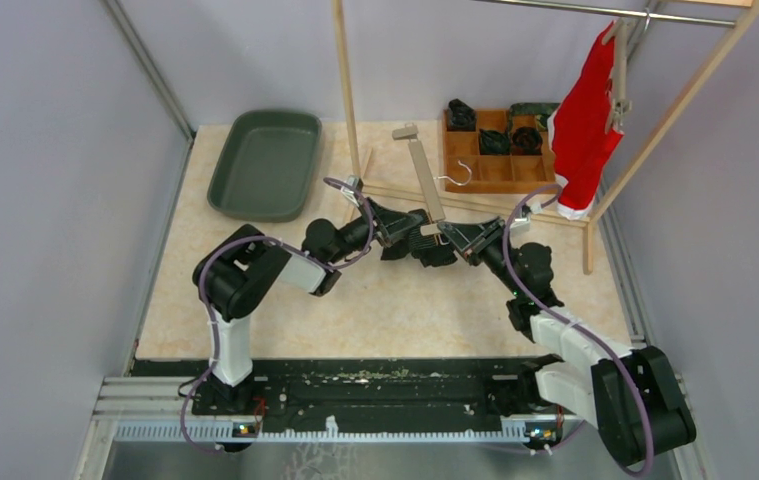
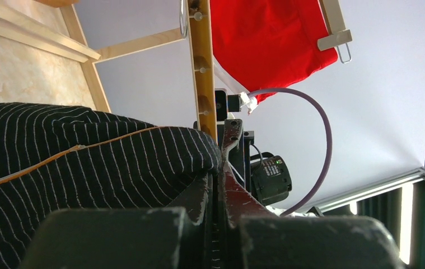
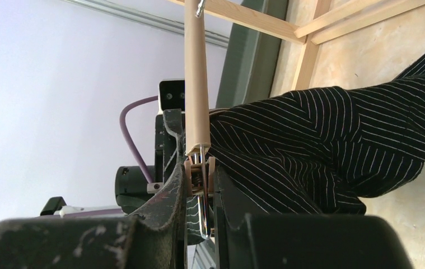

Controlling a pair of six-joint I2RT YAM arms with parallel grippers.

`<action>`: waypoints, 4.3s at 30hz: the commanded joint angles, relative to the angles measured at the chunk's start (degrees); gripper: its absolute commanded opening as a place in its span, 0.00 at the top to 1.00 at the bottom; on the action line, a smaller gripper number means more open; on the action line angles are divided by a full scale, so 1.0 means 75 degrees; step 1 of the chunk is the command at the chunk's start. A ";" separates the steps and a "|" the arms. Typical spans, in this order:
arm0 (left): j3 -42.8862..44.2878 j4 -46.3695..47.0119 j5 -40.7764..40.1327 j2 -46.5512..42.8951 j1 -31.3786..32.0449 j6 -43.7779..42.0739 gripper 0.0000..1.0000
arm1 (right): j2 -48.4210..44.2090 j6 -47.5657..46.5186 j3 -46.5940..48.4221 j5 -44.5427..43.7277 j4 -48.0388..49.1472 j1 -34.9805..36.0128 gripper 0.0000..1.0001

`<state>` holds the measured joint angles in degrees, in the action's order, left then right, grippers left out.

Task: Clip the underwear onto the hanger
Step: Clamp the underwear onto the hanger, then open the clamp at the hanger.

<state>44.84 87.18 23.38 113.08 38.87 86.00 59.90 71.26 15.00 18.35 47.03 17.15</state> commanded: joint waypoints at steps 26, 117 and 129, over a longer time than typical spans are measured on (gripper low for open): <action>-0.0247 0.1800 -0.0593 -0.0594 0.0290 -0.0775 1.00 | -0.0163 0.0181 0.0332 0.0054 0.0567 0.0163 1.00; 0.0460 -0.9583 -0.2200 -0.2301 0.1659 -0.5658 0.11 | 0.1622 -0.6216 0.3763 -0.2022 -0.6694 0.0186 0.45; 0.0982 -0.9881 -0.2410 -0.2036 0.1696 -0.5965 0.11 | 0.2824 -0.6550 0.4245 -0.1688 -0.6855 0.0214 0.44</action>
<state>50.63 14.50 7.29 97.89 51.64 43.11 80.36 24.36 43.97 4.82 -5.65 17.87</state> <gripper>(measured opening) 0.891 0.552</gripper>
